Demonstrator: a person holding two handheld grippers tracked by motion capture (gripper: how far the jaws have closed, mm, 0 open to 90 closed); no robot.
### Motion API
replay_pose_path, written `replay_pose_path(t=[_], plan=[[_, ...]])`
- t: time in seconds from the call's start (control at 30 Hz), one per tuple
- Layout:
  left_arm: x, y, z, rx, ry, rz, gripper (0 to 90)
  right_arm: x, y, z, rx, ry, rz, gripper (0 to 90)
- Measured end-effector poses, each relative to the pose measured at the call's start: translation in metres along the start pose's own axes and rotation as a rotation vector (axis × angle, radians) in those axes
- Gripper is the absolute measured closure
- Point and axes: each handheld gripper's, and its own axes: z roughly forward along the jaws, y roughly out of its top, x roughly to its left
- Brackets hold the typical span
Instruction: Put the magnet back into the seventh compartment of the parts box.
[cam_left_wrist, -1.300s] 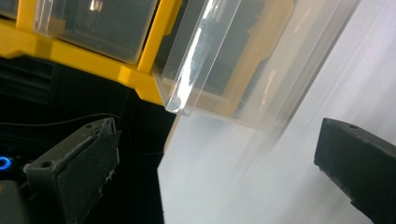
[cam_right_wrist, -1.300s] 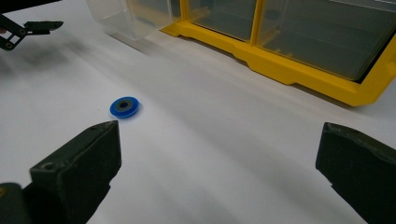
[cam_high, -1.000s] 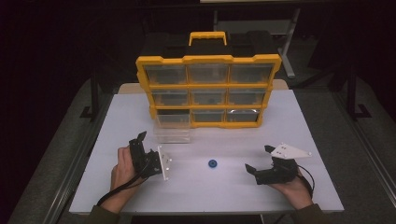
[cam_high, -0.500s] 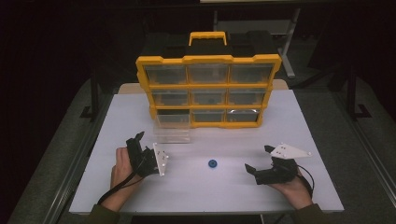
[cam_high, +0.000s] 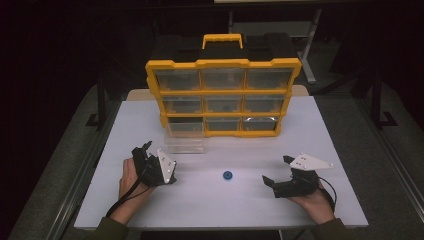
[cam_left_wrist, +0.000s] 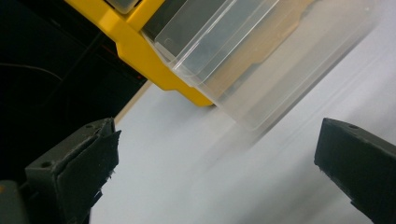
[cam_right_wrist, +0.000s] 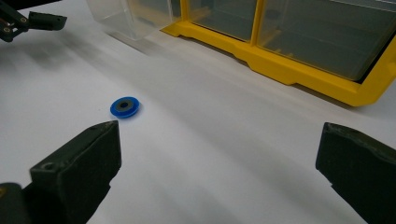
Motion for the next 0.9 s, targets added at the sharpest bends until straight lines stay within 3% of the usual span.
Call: replay_pose_path(t=[0.33, 0.63, 0.9], plan=[[0.006, -0.002, 0.001, -0.01, -0.039, -0.096, 0.0, 0.0, 0.0, 0.0, 0.001, -0.001, 0.0, 0.0], [0.014, -0.005, 0.003, -0.035, -0.087, -0.226, 0.0, 0.0, 0.0, 0.0, 0.001, -0.002, 0.001, 0.0], [0.022, -0.008, 0.003, -0.049, -0.122, -0.295, 0.0, 0.0, 0.0, 0.0, 0.0, -0.001, -0.003, 0.0]])
